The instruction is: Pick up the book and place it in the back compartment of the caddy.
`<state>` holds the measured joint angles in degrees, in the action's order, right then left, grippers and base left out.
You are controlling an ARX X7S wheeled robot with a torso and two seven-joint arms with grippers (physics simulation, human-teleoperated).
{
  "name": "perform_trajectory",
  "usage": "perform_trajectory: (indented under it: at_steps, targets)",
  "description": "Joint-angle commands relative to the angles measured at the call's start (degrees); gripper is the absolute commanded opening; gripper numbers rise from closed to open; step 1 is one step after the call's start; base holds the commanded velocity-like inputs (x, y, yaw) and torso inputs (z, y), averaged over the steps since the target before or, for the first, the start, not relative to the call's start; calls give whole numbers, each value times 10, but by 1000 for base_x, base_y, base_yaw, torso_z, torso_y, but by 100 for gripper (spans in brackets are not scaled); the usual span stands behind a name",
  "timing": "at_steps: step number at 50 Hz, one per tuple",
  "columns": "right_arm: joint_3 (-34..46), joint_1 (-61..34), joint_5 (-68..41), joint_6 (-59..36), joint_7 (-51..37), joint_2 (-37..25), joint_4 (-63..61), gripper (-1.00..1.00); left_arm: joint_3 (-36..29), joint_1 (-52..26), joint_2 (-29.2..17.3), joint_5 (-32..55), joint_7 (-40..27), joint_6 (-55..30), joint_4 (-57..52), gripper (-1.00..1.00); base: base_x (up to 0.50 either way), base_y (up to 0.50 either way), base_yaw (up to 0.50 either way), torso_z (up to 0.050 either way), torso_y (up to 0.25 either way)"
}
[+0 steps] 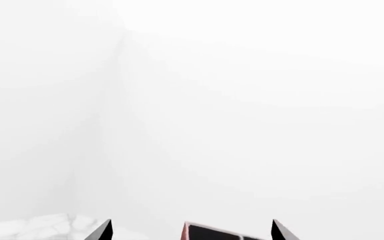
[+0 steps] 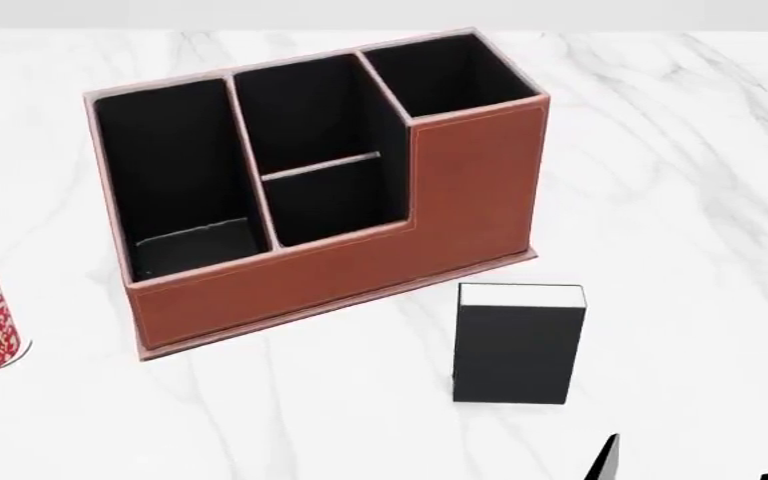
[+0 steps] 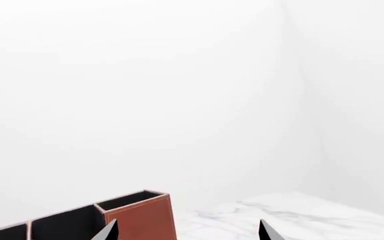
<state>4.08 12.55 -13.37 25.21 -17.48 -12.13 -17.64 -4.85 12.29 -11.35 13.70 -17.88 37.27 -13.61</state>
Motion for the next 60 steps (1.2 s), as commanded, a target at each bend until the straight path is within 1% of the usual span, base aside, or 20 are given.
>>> perform_trajectory:
  at_steps: [1, 41, 43, 52, 60]
  targets:
    - [3, 0, -3, 1, -4, -3, 0, 100, -3, -1, -3, 1, -3, 1, 1, 100, 0, -105, 0, 0, 0]
    - [10, 2, -2, 17, -13, -11, 1, 100, -11, 0, -12, 2, -14, 5, 2, 100, 0, -153, 0, 0, 0]
    - [9, 5, 1, 26, -13, -10, -1, 100, -11, 0, -13, 3, -14, 5, 1, 100, 0, -160, 0, 0, 0]
    - [0, 32, 36, 128, -11, 3, -1, 100, -13, 0, -15, 3, -16, 3, 0, 100, 0, -18, 0, 0, 0]
    - [4, 32, 37, 143, -9, 0, 4, 100, -14, 0, -17, 4, -19, 2, -2, 100, 116, 0, 0, 0, 0]
